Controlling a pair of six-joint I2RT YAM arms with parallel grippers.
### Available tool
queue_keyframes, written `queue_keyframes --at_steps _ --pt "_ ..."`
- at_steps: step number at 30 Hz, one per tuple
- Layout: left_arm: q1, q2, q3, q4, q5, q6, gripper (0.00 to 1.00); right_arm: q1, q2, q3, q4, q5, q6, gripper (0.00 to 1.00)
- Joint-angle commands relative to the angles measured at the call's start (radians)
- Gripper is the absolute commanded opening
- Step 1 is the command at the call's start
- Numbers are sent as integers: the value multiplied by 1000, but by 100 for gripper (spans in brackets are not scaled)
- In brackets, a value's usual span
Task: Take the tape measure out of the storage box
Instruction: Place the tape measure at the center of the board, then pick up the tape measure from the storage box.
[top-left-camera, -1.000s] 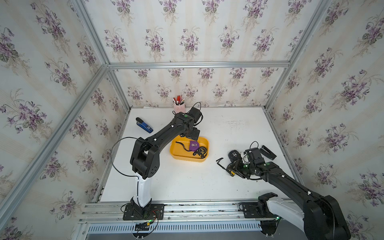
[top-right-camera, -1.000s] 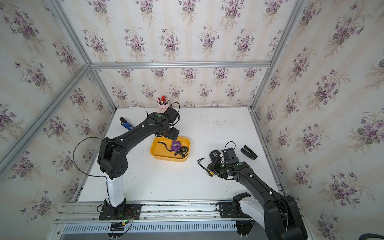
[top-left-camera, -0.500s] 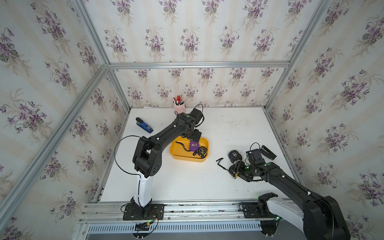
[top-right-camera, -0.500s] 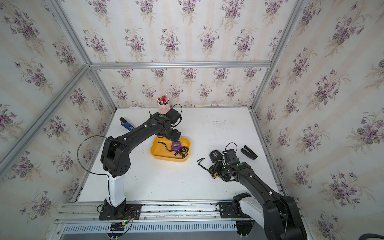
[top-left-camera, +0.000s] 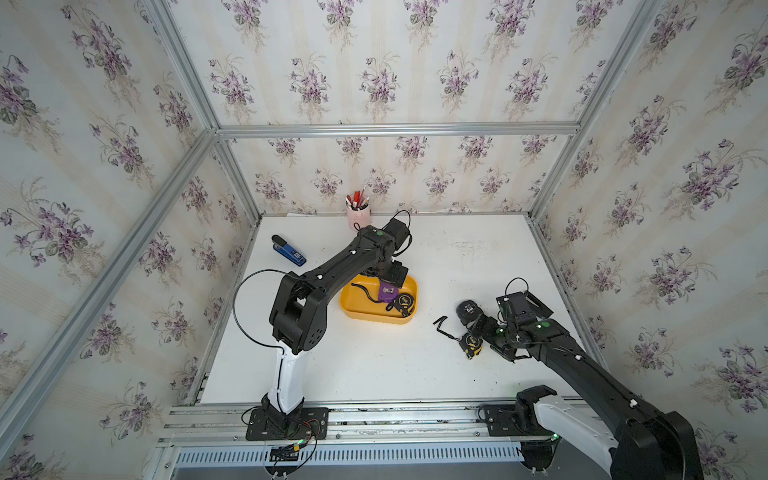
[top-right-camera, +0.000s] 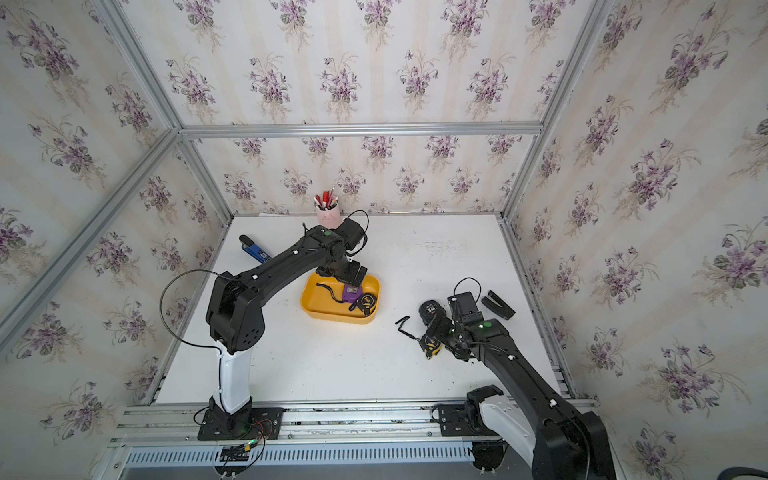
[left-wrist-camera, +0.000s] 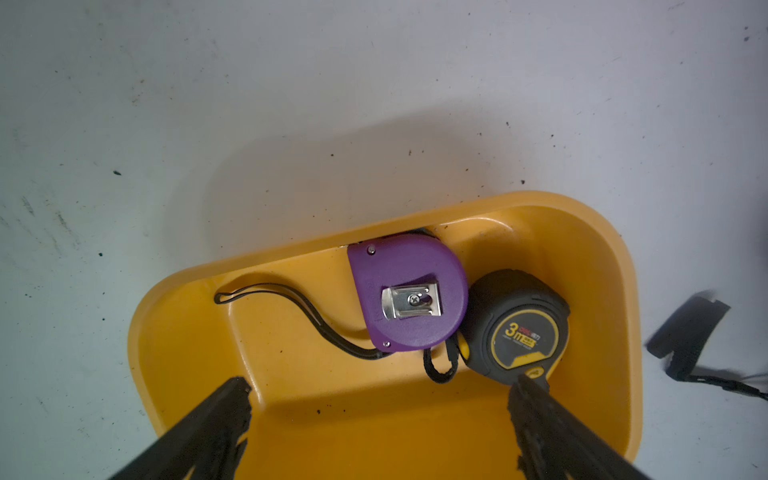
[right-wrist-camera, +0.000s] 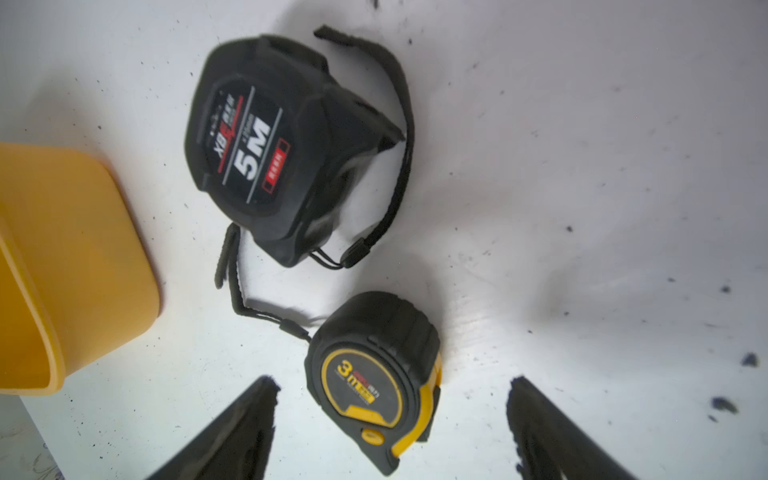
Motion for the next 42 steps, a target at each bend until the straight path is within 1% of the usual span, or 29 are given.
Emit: queue_keyframes --at_steps 1,6,9,16,22,29,35,42 --pt "-4 19 12 -9 21 -27 100 0 -25 34 -37 59 -12 90" --pt "-6 62 24 -4 16 -39 100 0 -105 65 -23 96 -16 90" --pt "-5 88 40 4 15 -58 100 0 -121 71 -23 100 -16 90" --pt "-8 150 98 -21 -39 -170 100 0 -132 65 -6 90 -13 90" --pt "-16 169 82 -8 -50 -249 100 0 -119 68 9 86 -22 90" --pt "-29 170 34 16 -62 -308 100 0 -116 58 30 80 -21 90" --pt "-29 173 -10 62 -64 -336 100 0 -120 52 47 64 -21 90" --pt "-29 203 -14 73 -61 -347 100 0 -122 49 52 56 -19 90"
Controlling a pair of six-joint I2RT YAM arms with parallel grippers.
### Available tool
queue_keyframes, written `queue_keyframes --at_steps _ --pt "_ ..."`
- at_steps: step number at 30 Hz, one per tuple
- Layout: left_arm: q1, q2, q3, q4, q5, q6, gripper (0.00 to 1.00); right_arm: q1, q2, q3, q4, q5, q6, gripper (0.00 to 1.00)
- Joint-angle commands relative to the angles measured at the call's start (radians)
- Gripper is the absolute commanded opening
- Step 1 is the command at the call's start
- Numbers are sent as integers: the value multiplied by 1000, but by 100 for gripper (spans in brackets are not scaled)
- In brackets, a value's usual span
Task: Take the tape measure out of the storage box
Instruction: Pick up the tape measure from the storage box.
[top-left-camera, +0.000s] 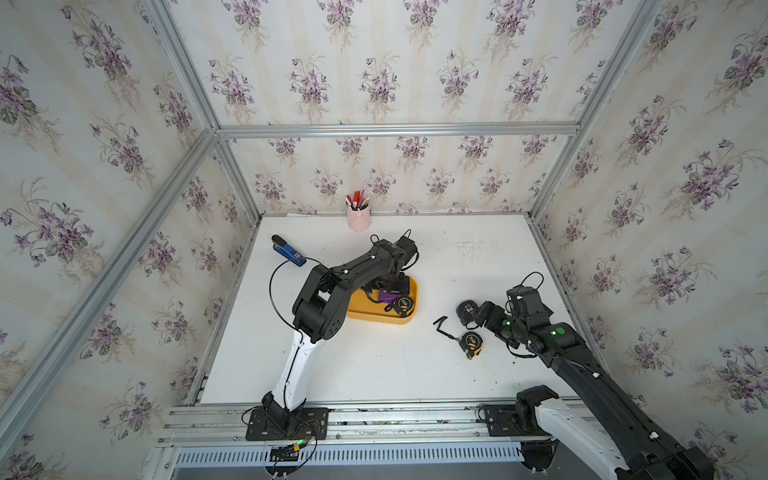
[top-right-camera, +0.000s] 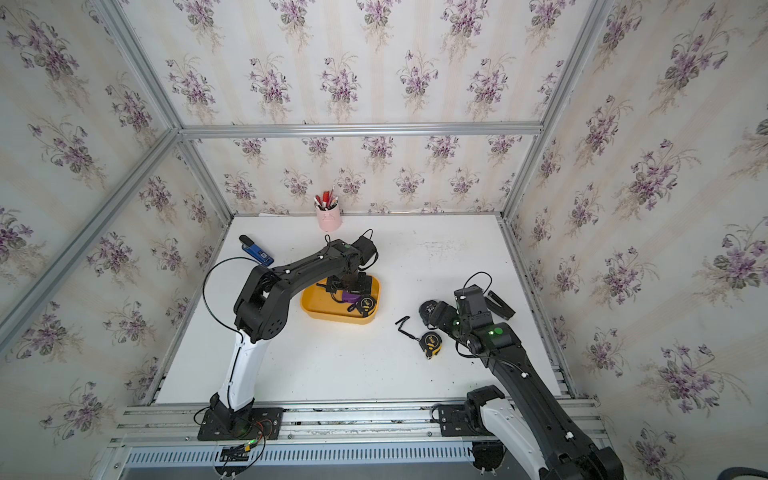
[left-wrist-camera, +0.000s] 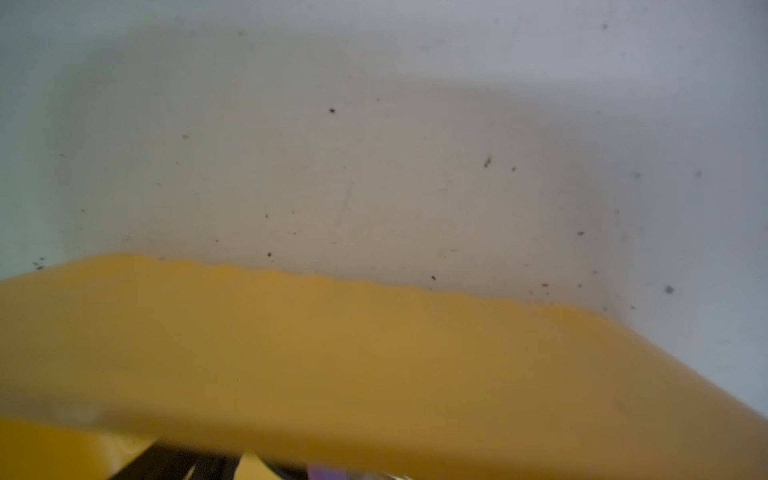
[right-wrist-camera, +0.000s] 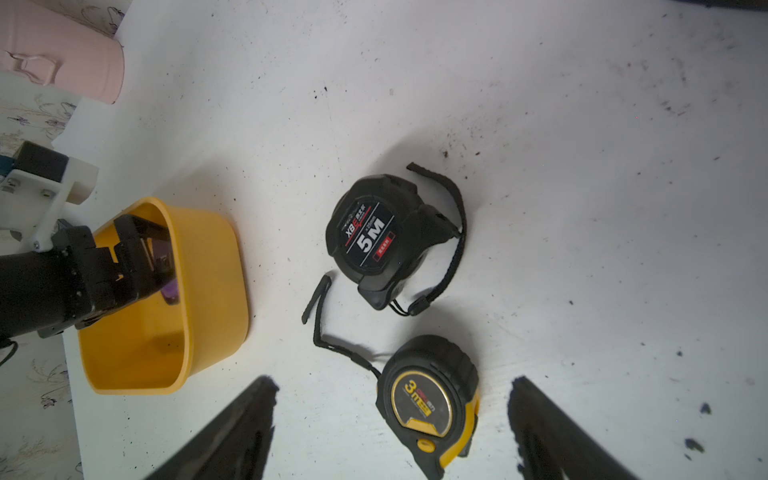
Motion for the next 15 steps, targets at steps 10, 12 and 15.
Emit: queue_keyframes --at_steps 10,12,15 --pt "0 -13 -45 42 -1 -11 97 0 -5 -1 22 1 -3 90" --pt "0 -15 -47 43 3 -10 91 0 -3 -1 22 1 -3 90" --pt "0 -23 -59 51 8 -14 77 0 -4 -3 22 2 -2 90"
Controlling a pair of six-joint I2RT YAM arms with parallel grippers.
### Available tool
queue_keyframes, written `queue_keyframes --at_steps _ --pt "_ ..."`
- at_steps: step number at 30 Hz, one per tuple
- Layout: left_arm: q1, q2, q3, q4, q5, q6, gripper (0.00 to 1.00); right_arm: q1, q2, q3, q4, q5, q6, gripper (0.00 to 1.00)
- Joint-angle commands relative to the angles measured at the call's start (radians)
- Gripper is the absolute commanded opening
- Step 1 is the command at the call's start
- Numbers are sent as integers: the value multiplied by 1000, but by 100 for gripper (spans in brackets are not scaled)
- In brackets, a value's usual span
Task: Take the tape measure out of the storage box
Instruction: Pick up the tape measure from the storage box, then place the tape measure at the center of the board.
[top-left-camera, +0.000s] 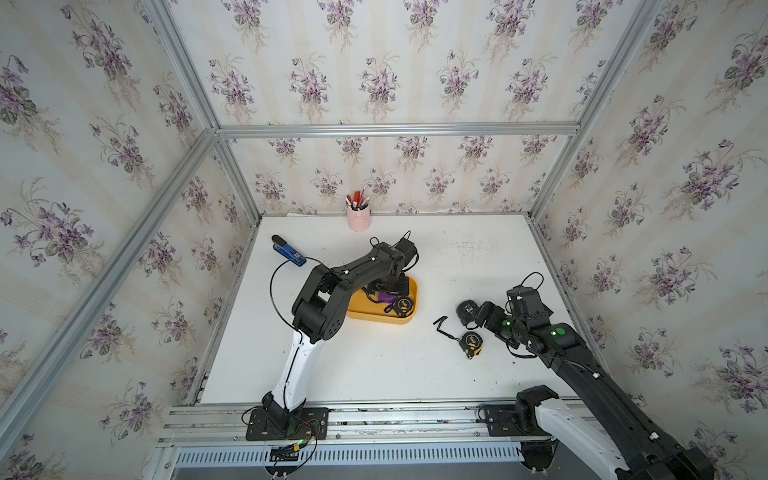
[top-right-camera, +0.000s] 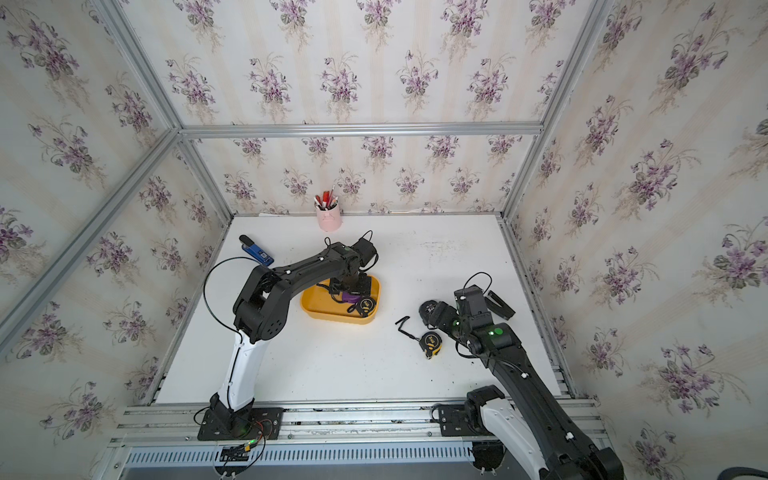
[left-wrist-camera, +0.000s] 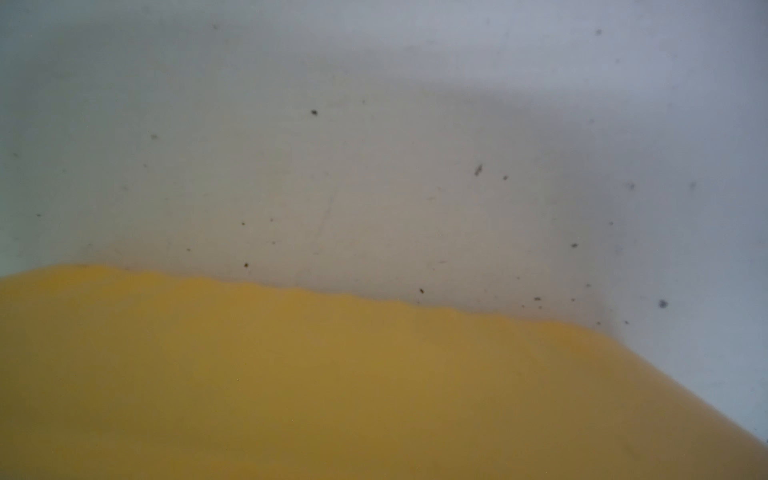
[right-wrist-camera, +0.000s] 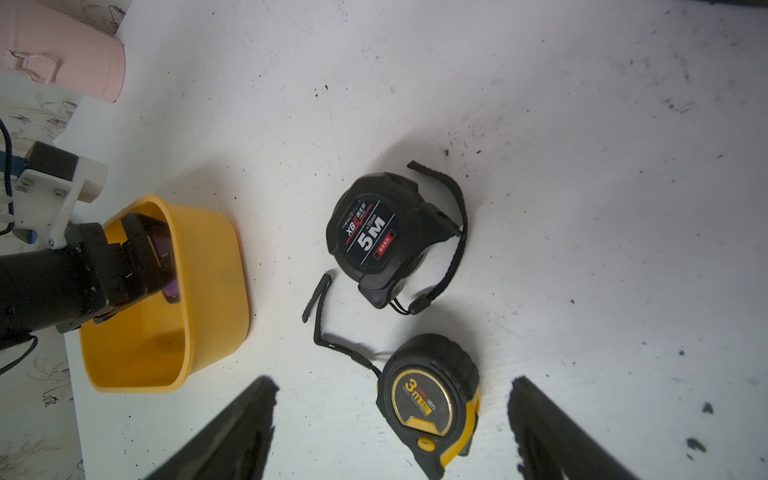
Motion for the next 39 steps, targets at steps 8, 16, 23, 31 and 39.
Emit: queue_keyframes --at_steps 8,16,23,31,39 --pt "1 -57 -42 -27 -29 -22 44 0 5 -4 41 -7 -3 90" --pt "-2 -286 -67 -87 -88 -26 39 0 -8 10 158 -146 -45 89" --pt "0 -508 -73 -79 21 -97 36 25 -21 51 404 -407 -69 89" --pt "6 -626 -154 163 315 -368 37 203 59 109 581 -397 -101 88" --pt "6 -634 -174 289 473 -575 37 357 144 159 675 -266 -150 86"
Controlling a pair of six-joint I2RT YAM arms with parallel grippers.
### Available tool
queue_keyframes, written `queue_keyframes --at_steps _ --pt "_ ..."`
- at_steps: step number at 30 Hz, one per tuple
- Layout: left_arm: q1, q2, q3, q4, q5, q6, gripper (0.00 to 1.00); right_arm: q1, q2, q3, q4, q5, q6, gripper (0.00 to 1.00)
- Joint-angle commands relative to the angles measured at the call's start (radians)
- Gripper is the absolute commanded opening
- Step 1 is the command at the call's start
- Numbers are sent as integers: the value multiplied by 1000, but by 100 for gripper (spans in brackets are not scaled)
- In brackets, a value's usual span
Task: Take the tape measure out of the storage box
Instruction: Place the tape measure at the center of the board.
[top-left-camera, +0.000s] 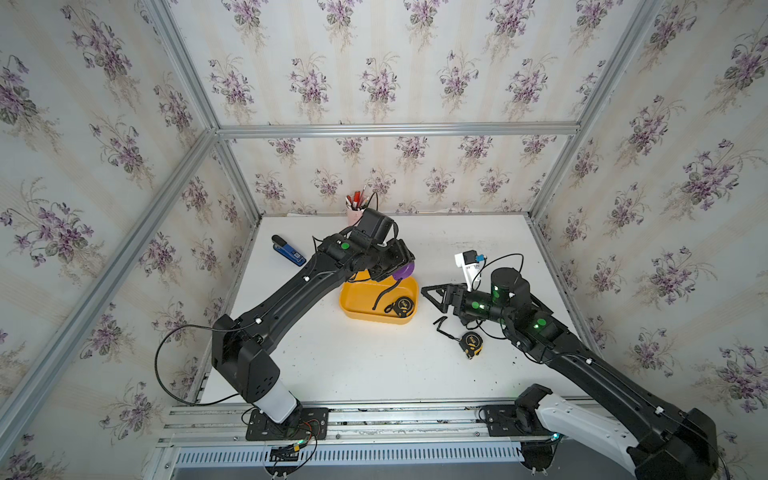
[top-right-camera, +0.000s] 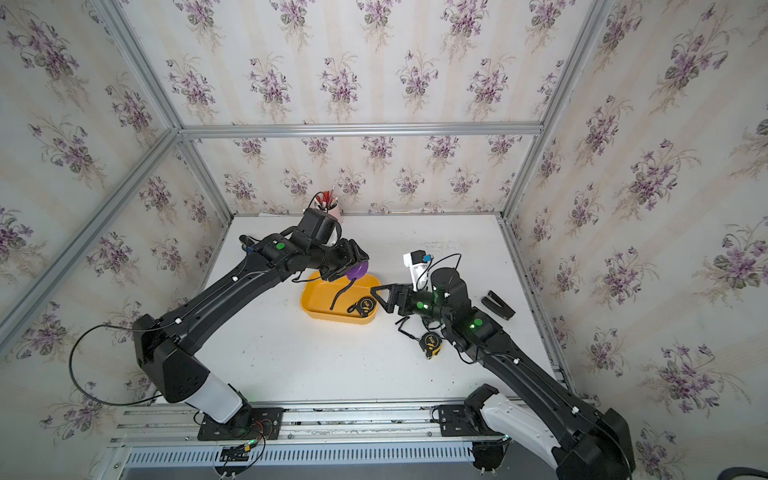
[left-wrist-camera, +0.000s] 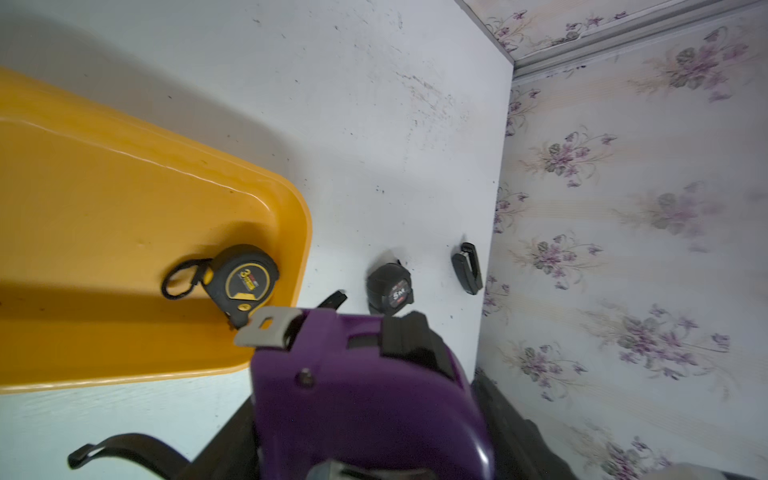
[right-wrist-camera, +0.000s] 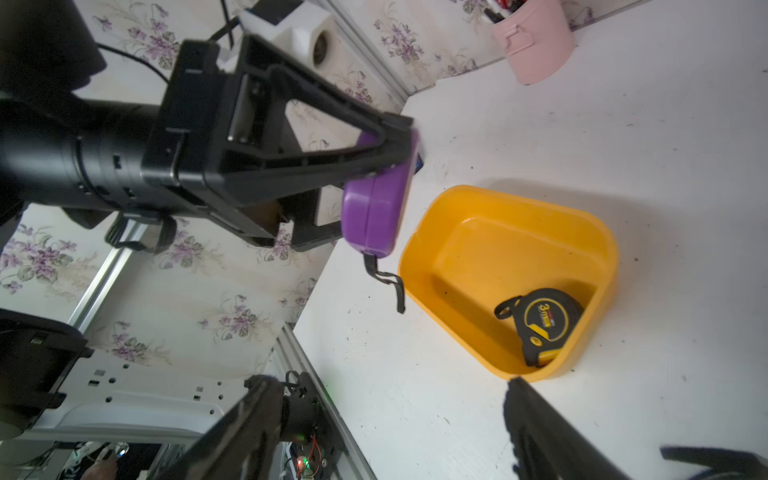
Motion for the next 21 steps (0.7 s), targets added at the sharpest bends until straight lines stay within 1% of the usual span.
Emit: queue_keyframes --at_steps 1,8,14,21 --pt "1 -13 -2 100 84 -117 37 29 19 19 84 86 -39 86" --pt "-4 -46 -29 110 87 -201 36 79 58 39 142 211 -85 84" --pt "-10 -76 -65 126 68 -243 37 85 124 65 199 243 -86 83" --pt "-9 -98 -108 149 60 -255 38 89 197 90 262 224 -70 83"
